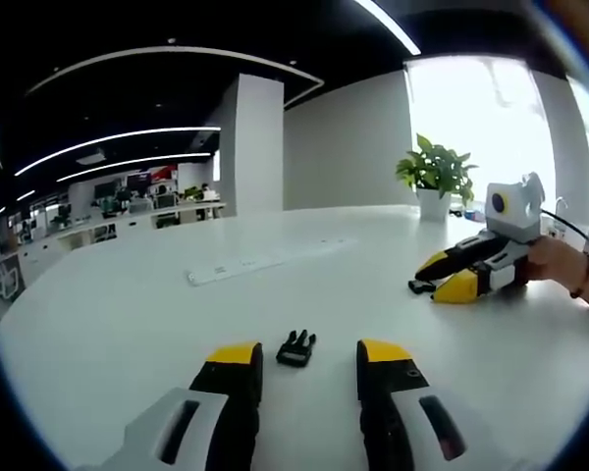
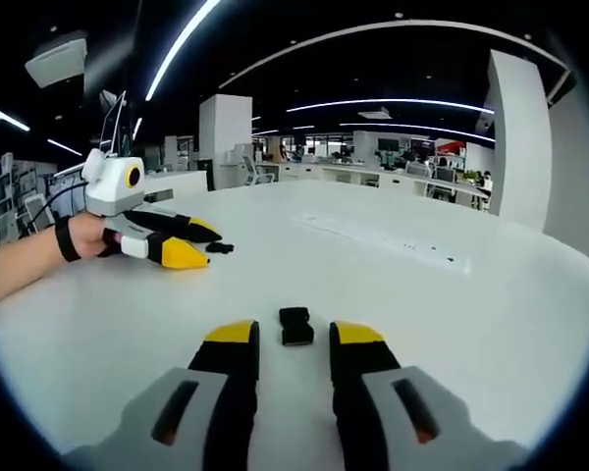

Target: Snap the two parts of the plastic buckle together until the buckle closes and remains connected.

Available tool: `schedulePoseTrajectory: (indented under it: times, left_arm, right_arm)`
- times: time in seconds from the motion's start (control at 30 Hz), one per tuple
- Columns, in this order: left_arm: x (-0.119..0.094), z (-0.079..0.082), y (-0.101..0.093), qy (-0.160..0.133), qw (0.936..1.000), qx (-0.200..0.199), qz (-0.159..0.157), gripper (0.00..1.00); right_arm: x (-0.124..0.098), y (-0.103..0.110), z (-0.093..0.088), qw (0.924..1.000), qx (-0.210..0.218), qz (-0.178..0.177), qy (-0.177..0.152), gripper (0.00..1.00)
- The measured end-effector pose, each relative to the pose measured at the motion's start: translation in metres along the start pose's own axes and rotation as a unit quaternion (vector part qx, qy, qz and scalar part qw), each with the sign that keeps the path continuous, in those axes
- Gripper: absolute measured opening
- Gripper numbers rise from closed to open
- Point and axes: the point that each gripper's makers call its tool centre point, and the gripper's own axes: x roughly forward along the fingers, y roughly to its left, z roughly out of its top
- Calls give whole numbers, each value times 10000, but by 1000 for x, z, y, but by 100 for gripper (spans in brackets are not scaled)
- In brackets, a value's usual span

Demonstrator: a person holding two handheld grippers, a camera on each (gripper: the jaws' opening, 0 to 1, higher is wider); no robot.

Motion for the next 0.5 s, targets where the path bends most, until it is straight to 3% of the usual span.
schedulePoseTrajectory:
  times: [0.2,0.3,0.5]
  left_arm:
    - [1,2,1,-82,10000,-6,29,35]
    - [1,2,-3,-84,9999,22,-83,23]
    - [0,2,-3,-87,9999,16,-58,24]
  right_arm:
    - [3,4,0,10000,-27,-25,-87,27]
    - [1,6,0,10000,-11,-26,-92,27]
    - [0,8,-1,9999,10,-53,-111,26]
